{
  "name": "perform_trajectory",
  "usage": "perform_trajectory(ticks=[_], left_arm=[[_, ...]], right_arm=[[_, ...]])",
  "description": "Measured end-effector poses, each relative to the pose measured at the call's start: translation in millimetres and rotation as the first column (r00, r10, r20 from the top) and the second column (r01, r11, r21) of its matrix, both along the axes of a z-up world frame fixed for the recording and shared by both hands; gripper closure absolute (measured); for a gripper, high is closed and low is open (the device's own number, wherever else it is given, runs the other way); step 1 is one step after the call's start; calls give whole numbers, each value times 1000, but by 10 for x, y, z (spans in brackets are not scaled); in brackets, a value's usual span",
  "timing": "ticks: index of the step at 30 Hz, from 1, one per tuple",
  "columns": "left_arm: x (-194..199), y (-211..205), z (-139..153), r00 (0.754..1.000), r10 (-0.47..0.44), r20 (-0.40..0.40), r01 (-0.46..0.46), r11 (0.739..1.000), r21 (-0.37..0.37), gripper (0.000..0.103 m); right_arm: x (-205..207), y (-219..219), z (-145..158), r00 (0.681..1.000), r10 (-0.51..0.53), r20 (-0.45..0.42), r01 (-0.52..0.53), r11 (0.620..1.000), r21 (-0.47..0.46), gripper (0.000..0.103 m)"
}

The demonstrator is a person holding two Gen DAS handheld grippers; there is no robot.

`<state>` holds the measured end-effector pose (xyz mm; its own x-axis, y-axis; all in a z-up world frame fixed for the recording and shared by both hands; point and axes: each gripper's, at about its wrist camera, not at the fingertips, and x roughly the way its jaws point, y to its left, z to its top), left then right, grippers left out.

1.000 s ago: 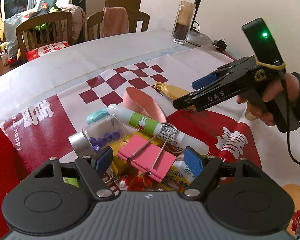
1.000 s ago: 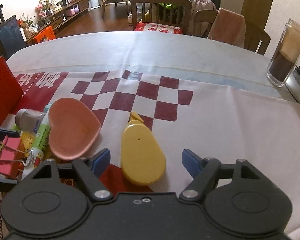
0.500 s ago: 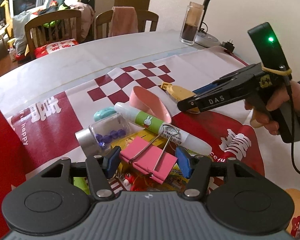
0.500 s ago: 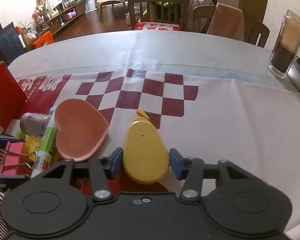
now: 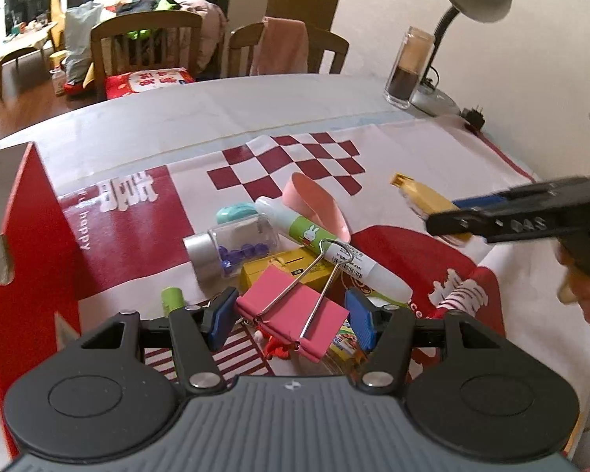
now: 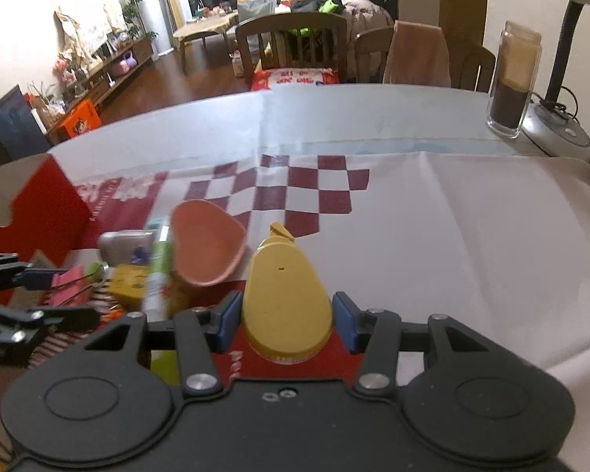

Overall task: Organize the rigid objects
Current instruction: 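Carry the binder clip and yellow brush into the box and release both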

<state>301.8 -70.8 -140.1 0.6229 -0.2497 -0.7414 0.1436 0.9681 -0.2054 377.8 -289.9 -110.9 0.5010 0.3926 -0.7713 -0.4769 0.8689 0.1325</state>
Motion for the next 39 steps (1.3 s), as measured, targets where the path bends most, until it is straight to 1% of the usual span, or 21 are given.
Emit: perform_trajectory(ticks=[10,13,18,22,31,39], left_arm=[[-236,150,299,998,64,14,-64,997,-41,44],[-311,245,408,996,88,13,-87,994,-64,44],[-446,466,620,993,116,22,-113,988,-105,44],[-555,677,781,989,142,32,-137,983,-119,44],[-793,1163,1001,980,188,69,-181,979,-91,44],[-970,1667,990,967,244,70,-241,969,-47,44]], right_arm=[[-446,129,454,998,48,49,-48,999,8,54],[-550,171,550,997,53,49,-54,998,24,54],[-728,332,713,993,84,76,-87,996,33,54],[-857,513,819,989,114,95,-118,992,42,54],[-1060,1069,944,972,196,127,-201,979,28,54],[-1176,1696,955,953,271,135,-274,962,2,54]])
